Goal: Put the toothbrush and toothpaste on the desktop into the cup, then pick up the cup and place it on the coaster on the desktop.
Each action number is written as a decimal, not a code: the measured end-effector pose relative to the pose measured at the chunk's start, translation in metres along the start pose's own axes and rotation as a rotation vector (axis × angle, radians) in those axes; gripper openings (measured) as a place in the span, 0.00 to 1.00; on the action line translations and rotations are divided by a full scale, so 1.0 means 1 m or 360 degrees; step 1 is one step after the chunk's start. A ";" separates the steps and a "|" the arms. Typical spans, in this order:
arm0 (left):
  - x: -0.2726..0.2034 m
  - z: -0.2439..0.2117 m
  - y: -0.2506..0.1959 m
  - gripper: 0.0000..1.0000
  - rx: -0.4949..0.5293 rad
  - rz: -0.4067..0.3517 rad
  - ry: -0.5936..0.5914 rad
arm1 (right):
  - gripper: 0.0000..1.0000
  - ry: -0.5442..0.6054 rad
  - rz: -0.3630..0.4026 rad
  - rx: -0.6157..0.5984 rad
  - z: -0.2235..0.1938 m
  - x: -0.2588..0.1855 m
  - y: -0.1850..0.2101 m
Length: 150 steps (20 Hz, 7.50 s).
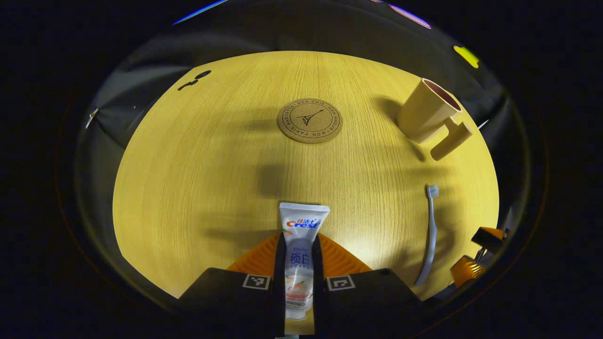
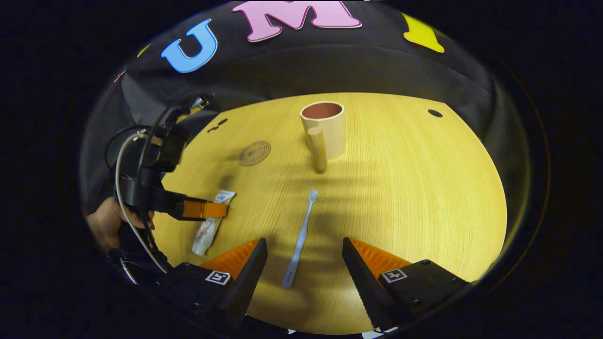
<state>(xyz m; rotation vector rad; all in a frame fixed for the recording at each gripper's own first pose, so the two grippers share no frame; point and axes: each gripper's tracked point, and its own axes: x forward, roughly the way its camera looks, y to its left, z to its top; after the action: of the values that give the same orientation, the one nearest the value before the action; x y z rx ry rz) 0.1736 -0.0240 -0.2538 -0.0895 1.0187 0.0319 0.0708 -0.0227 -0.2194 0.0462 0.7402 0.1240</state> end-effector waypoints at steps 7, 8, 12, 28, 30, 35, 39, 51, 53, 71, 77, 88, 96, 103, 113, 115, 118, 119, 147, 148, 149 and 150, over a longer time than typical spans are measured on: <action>-0.002 0.001 0.001 0.29 -0.0077 -0.0114 -0.0051 | 0.98 0.0240 -0.0162 -0.0081 -0.023 0.038 0.005; -0.002 0.001 0.000 0.29 -0.0081 -0.0124 -0.0054 | 0.98 0.0255 -0.0183 -0.0072 -0.024 0.042 0.006; -0.003 0.001 0.001 0.29 -0.0081 -0.0148 -0.0065 | 0.94 0.0323 -0.0272 -0.0080 -0.025 0.054 0.000; 0.000 -0.002 0.000 0.30 0.0020 -0.0039 -0.0087 | 0.06 0.0374 -0.0060 -0.0102 -0.017 0.063 0.007; -0.001 -0.003 -0.001 0.29 0.0010 -0.0036 -0.0096 | 0.06 0.0333 -0.0054 -0.0157 -0.013 0.058 -0.002; -0.007 -0.006 0.001 0.28 -0.0127 -0.0054 -0.0146 | 0.06 0.0226 0.0010 -0.0110 0.002 0.034 -0.018; -0.027 0.003 0.001 0.27 -0.0146 -0.0053 -0.0258 | 0.06 0.0134 0.0041 -0.0065 0.012 0.023 -0.028; -0.158 0.147 -0.081 0.28 -0.0060 -0.0335 -0.0883 | 0.06 -0.0207 0.0086 0.0073 0.077 -0.036 -0.047; -0.171 0.176 -0.102 0.27 -0.0001 -0.0379 -0.0977 | 0.06 -0.0261 0.0090 0.0109 0.087 -0.044 -0.051; -0.107 0.314 -0.235 0.27 0.0197 -0.0865 -0.1541 | 0.06 -0.0544 0.0064 0.0104 0.154 -0.047 -0.098; -0.073 0.293 -0.237 0.28 0.0236 -0.0904 -0.1597 | 0.06 -0.0596 0.0086 0.0132 0.160 -0.030 -0.092; -0.084 0.272 -0.212 0.96 0.0236 -0.0860 -0.1715 | 0.06 -0.0758 0.0092 0.0113 0.193 -0.011 -0.092; -0.131 0.264 -0.136 0.97 0.0061 -0.0698 -0.1850 | 0.06 -0.0969 0.0204 0.0072 0.252 -0.002 -0.058; -0.139 0.224 -0.076 0.97 -0.0166 -0.0609 -0.1856 | 0.05 -0.1307 0.0253 0.0022 0.294 0.005 -0.041; -0.121 0.190 -0.059 0.97 -0.0210 -0.0556 -0.1791 | 0.07 -0.1515 0.0142 -0.0151 0.284 0.039 -0.030; -0.118 0.189 -0.061 0.97 -0.0185 -0.0547 -0.1779 | 0.11 -0.1489 0.0145 -0.0179 0.278 0.044 -0.027; -0.115 0.187 -0.065 0.97 -0.0156 -0.0542 -0.1759 | 0.22 -0.1422 0.0167 -0.0163 0.267 0.051 -0.025; -0.114 0.186 -0.066 0.97 -0.0151 -0.0546 -0.1753 | 0.26 -0.1394 0.0169 -0.0147 0.262 0.053 -0.027; -0.164 0.070 0.089 0.98 -0.0572 -0.0165 -0.1538 | 0.98 0.0118 0.0022 0.0100 0.178 0.054 -0.029; -0.166 0.065 0.098 0.98 -0.0594 -0.0146 -0.1538 | 0.98 0.0178 0.0013 0.0100 0.175 0.055 -0.030; -0.168 0.060 0.106 0.98 -0.0611 -0.0129 -0.1533 | 0.98 0.0241 -0.0007 0.0101 0.172 0.058 -0.032; -0.167 0.054 0.112 0.98 -0.0625 -0.0112 -0.1520 | 0.98 0.0301 -0.0003 0.0105 0.165 0.066 -0.028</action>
<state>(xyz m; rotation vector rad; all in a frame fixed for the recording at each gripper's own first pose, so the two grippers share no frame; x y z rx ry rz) 0.1241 0.0950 -0.0897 -0.4248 0.0429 0.1917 0.2330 -0.0419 -0.1441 0.0979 0.9330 0.1032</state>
